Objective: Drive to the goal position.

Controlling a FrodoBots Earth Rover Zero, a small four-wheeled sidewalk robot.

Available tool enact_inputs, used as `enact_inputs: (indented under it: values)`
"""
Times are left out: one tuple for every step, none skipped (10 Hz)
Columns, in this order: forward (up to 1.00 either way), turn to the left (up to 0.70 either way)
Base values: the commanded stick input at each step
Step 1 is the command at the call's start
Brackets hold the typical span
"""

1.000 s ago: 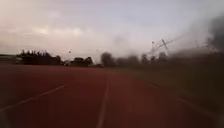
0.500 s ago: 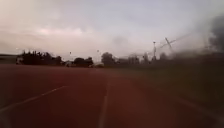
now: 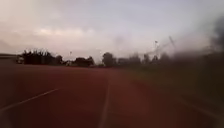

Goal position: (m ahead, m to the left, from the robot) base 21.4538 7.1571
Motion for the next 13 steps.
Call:
enact_inputs:
  values:
    - [0.7,0.01]
    - [0.7,0.0]
    - [0.7,0.0]
    - [0.7,0.0]
    - [0.7,0.0]
    - [0.7,0.0]
    - [0.7,0.0]
    - [0.7,0.0]
    - [0.7,0.0]
    - [0.7,0.0]
    - [0.7,0.0]
    - [0.7,0.0]
    - [0.7,0.0]
